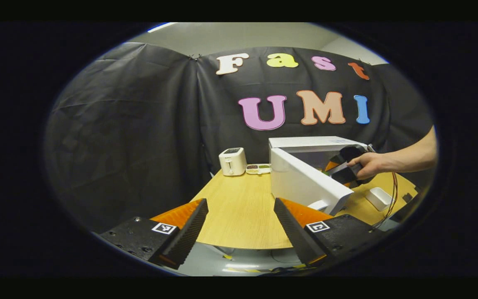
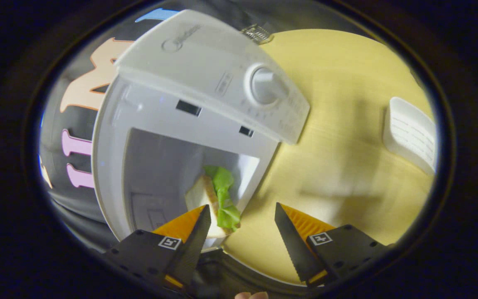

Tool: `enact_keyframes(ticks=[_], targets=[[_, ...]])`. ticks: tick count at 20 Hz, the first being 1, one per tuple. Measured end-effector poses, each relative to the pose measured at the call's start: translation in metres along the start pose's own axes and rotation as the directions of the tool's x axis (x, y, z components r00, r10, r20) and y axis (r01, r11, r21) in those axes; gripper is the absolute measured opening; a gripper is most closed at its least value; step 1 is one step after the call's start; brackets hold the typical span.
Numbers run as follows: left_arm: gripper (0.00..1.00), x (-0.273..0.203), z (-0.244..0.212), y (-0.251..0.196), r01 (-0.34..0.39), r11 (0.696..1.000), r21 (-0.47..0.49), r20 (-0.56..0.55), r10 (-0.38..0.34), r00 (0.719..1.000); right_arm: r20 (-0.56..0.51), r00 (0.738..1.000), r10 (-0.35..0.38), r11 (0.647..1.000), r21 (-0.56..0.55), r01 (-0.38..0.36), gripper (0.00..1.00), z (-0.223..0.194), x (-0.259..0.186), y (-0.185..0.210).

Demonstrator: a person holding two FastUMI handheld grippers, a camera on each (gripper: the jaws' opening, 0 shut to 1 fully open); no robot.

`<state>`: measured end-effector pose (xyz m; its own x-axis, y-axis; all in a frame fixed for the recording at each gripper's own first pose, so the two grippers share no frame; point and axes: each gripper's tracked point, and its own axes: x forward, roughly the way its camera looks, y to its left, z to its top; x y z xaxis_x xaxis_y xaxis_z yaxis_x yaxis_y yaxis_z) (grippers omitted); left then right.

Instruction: Open the microwave oven with the left hand, put the food in, and close the microwave oven.

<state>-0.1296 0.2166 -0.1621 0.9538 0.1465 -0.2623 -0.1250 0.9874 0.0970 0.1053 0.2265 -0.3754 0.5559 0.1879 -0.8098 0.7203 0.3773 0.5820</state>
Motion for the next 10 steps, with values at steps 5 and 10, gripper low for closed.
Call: enact_keyframes(ticks=[5,10], targets=[[0.98,0.006,0.004,0.009,-0.037,0.997,0.062,0.025,0.036,0.999,0.039,0.996,0.083,0.982,-0.172,-0.075,0.84,0.040,-0.040,-0.024],[0.97,0.018,-0.003,0.005,-0.027,1.000,0.011,0.009,0.027,1.000,0.137,0.951,0.278,0.819,-0.551,-0.160,0.82,0.078,-0.107,-0.016]])
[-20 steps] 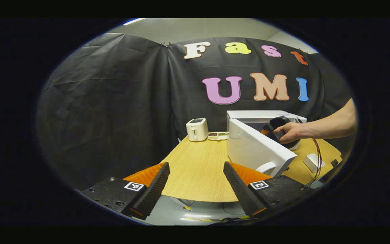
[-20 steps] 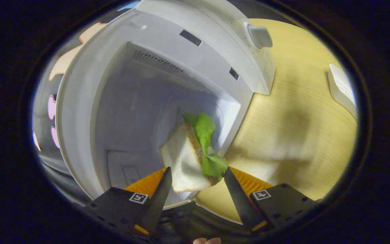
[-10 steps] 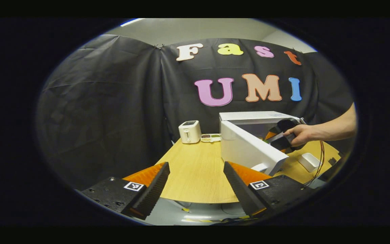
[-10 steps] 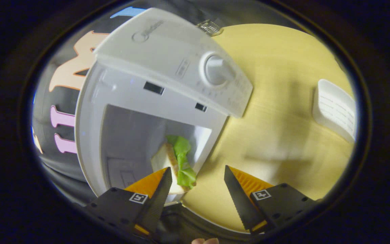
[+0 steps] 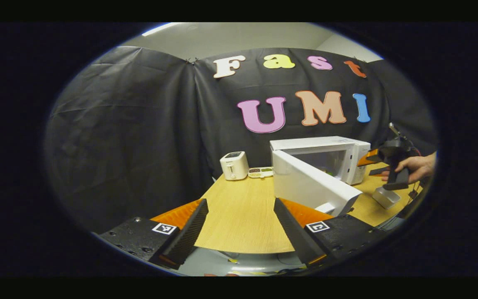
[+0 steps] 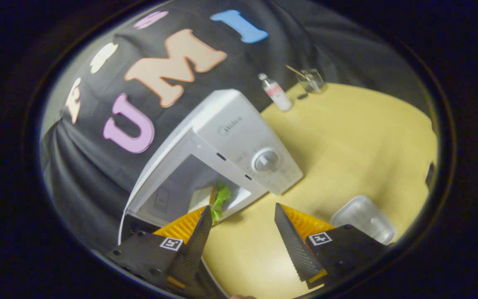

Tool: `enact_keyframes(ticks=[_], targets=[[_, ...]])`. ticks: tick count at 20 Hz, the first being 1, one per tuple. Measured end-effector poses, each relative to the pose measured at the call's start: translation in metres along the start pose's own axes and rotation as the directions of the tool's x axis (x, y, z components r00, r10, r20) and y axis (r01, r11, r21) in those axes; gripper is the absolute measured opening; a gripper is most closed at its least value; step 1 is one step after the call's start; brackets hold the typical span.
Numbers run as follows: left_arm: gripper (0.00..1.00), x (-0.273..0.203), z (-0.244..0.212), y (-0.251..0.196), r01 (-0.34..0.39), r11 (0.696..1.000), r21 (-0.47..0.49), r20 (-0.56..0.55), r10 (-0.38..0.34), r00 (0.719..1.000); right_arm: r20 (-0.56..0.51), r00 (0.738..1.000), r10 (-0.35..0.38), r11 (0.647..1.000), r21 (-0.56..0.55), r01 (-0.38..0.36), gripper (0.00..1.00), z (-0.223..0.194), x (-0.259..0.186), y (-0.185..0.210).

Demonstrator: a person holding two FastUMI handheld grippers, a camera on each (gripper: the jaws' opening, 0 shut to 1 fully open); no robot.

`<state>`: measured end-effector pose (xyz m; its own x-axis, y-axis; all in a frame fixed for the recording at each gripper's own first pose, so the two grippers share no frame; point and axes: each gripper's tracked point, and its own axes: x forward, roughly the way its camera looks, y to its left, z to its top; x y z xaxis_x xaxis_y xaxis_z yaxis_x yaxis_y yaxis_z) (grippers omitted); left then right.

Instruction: Open the microwave oven with the left hand, put the food in, and close the microwave oven.

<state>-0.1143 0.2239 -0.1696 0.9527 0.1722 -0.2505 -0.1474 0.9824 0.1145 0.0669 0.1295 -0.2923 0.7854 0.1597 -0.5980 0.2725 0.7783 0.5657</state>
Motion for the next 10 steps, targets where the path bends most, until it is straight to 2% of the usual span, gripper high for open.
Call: enact_keyframes(ticks=[3,4,7,9,10], targets=[[0.98,0.006,-0.014,-0.008,0.025,1.000,-0.003,-0.043,-0.025,0.999,0.163,0.984,0.079,0.975,-0.220,-0.042,0.82,0.046,-0.043,0.012],[0.98,0.007,-0.016,-0.013,0.043,0.999,-0.001,-0.051,-0.043,0.998,0.208,0.972,0.110,0.957,-0.286,-0.047,0.93,0.062,-0.060,0.018],[0.95,0.014,-0.028,-0.026,0.082,0.997,-0.015,-0.087,-0.083,0.993,0.316,0.934,0.168,0.879,-0.477,0.004,0.93,0.105,-0.099,0.026],[0.87,0.017,-0.035,-0.036,0.099,0.994,-0.037,-0.109,-0.102,0.989,0.347,0.916,0.199,0.827,-0.561,0.033,0.93,0.120,-0.115,0.032],[0.75,0.020,-0.038,-0.039,0.102,0.994,-0.035,-0.125,-0.105,0.987,0.361,0.907,0.216,0.806,-0.590,0.043,0.93,0.128,-0.125,0.036]])
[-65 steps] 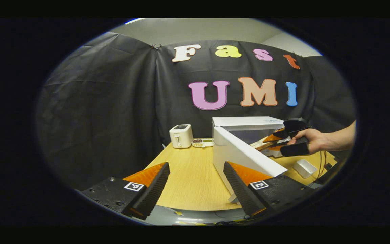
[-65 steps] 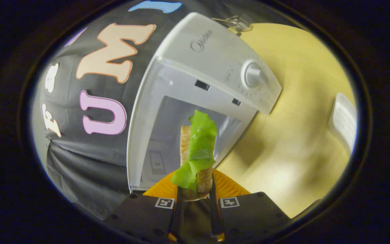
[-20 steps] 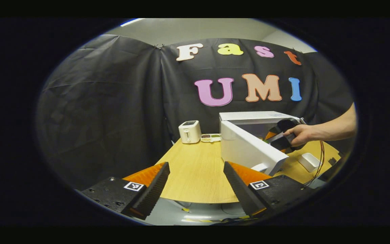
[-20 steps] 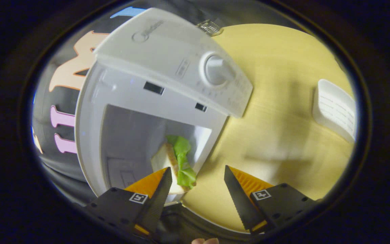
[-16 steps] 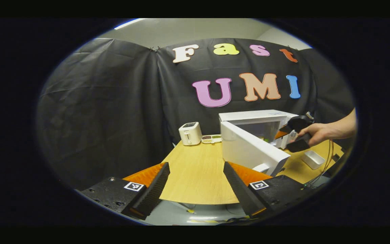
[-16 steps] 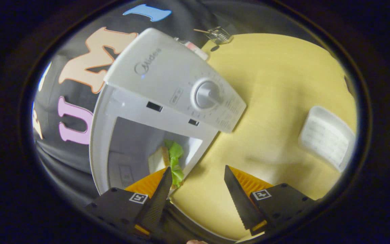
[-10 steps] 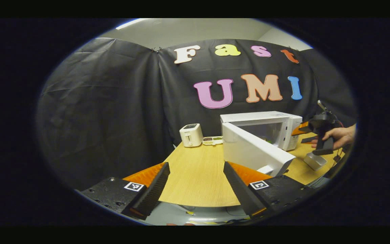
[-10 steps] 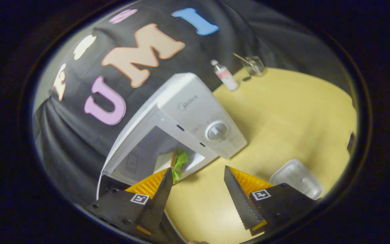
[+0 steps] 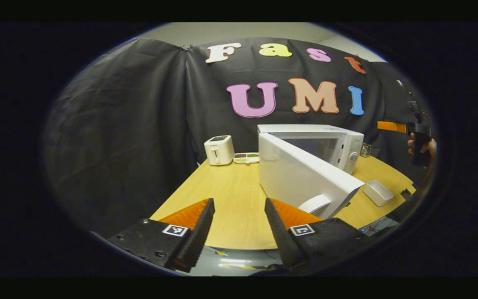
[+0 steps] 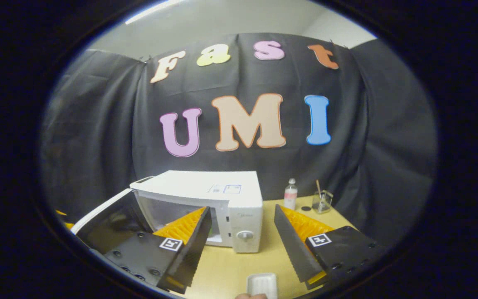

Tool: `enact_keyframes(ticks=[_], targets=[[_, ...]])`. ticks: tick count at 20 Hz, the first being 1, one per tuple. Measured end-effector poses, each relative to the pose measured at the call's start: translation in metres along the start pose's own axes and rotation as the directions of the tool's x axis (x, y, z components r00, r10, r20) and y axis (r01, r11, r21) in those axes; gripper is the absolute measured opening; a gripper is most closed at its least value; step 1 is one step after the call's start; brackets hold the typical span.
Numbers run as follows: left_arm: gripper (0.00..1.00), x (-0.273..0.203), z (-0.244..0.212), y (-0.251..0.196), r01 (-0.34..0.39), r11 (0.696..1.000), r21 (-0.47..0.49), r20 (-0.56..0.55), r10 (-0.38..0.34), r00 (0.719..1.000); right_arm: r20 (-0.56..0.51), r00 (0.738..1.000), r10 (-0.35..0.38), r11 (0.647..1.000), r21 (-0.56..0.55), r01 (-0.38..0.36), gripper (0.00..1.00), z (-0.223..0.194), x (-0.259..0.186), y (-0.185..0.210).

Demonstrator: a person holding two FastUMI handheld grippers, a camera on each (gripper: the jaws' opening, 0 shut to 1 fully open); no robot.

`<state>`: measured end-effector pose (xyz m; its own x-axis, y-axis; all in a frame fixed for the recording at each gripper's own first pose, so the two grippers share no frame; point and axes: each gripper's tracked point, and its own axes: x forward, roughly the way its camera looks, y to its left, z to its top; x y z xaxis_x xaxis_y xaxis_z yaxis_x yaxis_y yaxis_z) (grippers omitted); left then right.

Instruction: Open the microwave oven with the left hand, put the food in, and close the microwave oven.

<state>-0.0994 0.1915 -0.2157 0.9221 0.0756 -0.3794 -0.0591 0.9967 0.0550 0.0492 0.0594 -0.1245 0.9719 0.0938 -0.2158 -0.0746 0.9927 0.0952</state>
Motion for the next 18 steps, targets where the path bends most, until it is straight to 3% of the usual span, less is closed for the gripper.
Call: enact_keyframes(ticks=[1,2,3,4,5,6,7,9,11,12,13,16,17,18], targets=[[0.66,0.004,-0.009,-0.003,0.006,1.000,0.018,-0.035,-0.005,0.999,0.027,1.000,0.002,0.999,-0.035,-0.001,0.93,0.012,-0.005,-0.003],[0.52,0.009,-0.017,-0.008,0.015,0.999,0.040,-0.068,-0.013,0.998,0.055,0.998,0.010,0.997,-0.076,-0.005,0.83,0.024,-0.011,-0.004],[0.43,0.011,-0.024,-0.008,0.012,0.998,0.056,-0.090,-0.007,0.996,0.085,0.996,0.022,0.993,-0.121,-0.011,0.84,0.036,-0.014,-0.004],[0.29,0.016,-0.026,-0.009,0.003,0.998,0.067,-0.098,0.004,0.995,0.110,0.993,0.031,0.987,-0.157,-0.013,0.94,0.045,-0.016,-0.004],[0.15,0.019,-0.028,-0.010,-0.005,0.997,0.072,-0.105,0.012,0.994,0.129,0.990,0.051,0.984,-0.175,-0.028,0.85,0.054,-0.018,-0.002],[0.01,0.023,-0.032,-0.010,-0.033,0.996,0.077,-0.116,0.042,0.992,0.141,0.988,0.062,0.982,-0.185,-0.035,0.98,0.060,-0.019,0.000],[0.01,0.024,-0.034,-0.010,-0.060,0.994,0.095,-0.116,0.071,0.991,0.151,0.986,0.069,0.982,-0.186,-0.040,0.92,0.066,-0.019,-0.001],[0.01,0.029,-0.035,-0.014,-0.104,0.979,0.177,-0.102,0.124,0.987,0.171,0.982,0.084,0.984,-0.169,-0.054,0.92,0.078,-0.022,-0.003],[0.01,0.036,-0.040,-0.025,-0.083,0.974,0.211,-0.123,0.110,0.986,0.190,0.978,0.090,0.985,-0.165,-0.058,0.97,0.089,-0.023,-0.012],[0.00,0.033,-0.044,-0.032,-0.077,0.974,0.215,-0.130,0.107,0.986,0.195,0.977,0.089,0.984,-0.168,-0.056,0.92,0.093,-0.023,-0.018],[0.02,0.036,-0.046,-0.041,-0.059,0.976,0.208,-0.138,0.089,0.986,0.200,0.976,0.085,0.985,-0.167,-0.051,0.97,0.098,-0.021,-0.024],[0.01,0.041,-0.047,-0.068,-0.009,0.975,0.220,-0.156,0.044,0.987,0.224,0.972,0.078,0.986,-0.160,-0.042,0.97,0.108,-0.020,-0.038],[0.01,0.043,-0.046,-0.073,-0.005,0.968,0.250,-0.153,0.045,0.987,0.234,0.968,0.088,0.986,-0.156,-0.052,0.92,0.113,-0.023,-0.040],[0.01,0.046,-0.042,-0.079,-0.004,0.959,0.283,-0.140,0.045,0.989,0.245,0.966,0.088,0.987,-0.155,-0.051,0.97,0.118,-0.024,-0.044]])
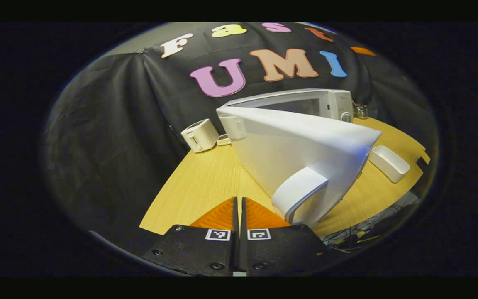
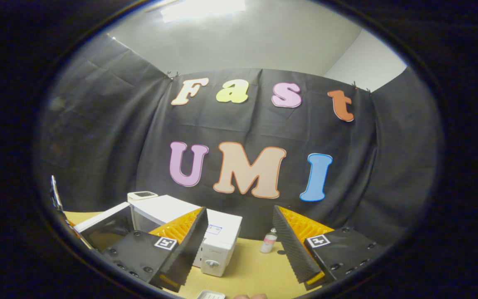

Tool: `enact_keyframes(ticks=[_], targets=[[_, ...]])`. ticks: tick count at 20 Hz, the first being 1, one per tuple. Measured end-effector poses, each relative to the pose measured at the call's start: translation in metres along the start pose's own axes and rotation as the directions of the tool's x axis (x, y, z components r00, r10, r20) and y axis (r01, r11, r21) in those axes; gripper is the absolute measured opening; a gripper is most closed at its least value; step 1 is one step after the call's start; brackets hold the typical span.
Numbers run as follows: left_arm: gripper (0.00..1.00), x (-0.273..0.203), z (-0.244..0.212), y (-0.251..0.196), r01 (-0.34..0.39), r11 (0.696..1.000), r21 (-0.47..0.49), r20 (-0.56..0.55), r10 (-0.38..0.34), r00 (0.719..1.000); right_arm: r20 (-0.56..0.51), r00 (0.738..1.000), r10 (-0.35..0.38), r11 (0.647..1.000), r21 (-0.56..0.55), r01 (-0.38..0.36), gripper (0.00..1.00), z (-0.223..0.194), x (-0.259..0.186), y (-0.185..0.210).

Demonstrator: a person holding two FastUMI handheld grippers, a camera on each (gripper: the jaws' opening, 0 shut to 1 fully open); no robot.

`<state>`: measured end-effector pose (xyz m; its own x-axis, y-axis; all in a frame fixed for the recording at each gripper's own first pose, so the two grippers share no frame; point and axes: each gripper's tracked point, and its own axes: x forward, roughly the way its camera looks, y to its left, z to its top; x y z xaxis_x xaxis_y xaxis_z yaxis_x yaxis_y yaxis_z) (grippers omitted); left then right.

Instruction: Open the microwave oven with the left hand, put the food in, and close the microwave oven.

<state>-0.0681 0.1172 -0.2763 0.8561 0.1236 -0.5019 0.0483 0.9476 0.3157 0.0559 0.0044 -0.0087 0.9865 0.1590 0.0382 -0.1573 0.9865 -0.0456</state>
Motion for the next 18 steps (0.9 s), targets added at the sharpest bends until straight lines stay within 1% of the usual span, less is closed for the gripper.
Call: enact_keyframes(ticks=[2,4,8,10,11,12,13,18], targets=[[0.00,-0.001,0.012,-0.016,0.015,0.999,0.050,0.019,-0.016,1.000,0.017,1.000,0.001,1.000,-0.010,-0.001,0.97,0.006,-0.001,-0.007],[0.01,0.001,0.020,-0.033,0.038,0.996,0.076,0.034,-0.040,0.999,0.021,1.000,0.010,1.000,-0.010,-0.010,0.96,0.010,-0.002,-0.011],[0.01,0.007,0.037,-0.066,0.085,0.994,0.061,0.049,-0.088,0.995,0.010,1.000,0.016,1.000,-0.001,-0.016,0.96,0.012,-0.004,-0.022],[0.01,0.013,0.045,-0.080,0.108,0.991,0.078,0.060,-0.112,0.992,0.016,1.000,-0.009,1.000,-0.012,0.009,0.99,0.015,-0.007,-0.031],[0.00,0.015,0.049,-0.088,0.127,0.988,0.089,0.064,-0.133,0.989,0.017,1.000,-0.012,1.000,-0.020,0.012,0.96,0.017,-0.010,-0.033],[0.01,0.020,0.054,-0.096,0.146,0.985,0.091,0.066,-0.152,0.986,0.016,1.000,-0.011,1.000,-0.029,0.011,0.99,0.016,-0.012,-0.033],[0.01,0.024,0.058,-0.101,0.158,0.983,0.089,0.066,-0.164,0.984,0.013,1.000,-0.014,0.999,-0.040,0.015,0.99,0.017,-0.014,-0.035],[0.01,0.048,0.089,-0.126,0.187,0.980,0.068,0.079,-0.192,0.978,0.015,1.000,-0.008,0.997,-0.075,0.009,0.99,0.015,-0.023,-0.036]])
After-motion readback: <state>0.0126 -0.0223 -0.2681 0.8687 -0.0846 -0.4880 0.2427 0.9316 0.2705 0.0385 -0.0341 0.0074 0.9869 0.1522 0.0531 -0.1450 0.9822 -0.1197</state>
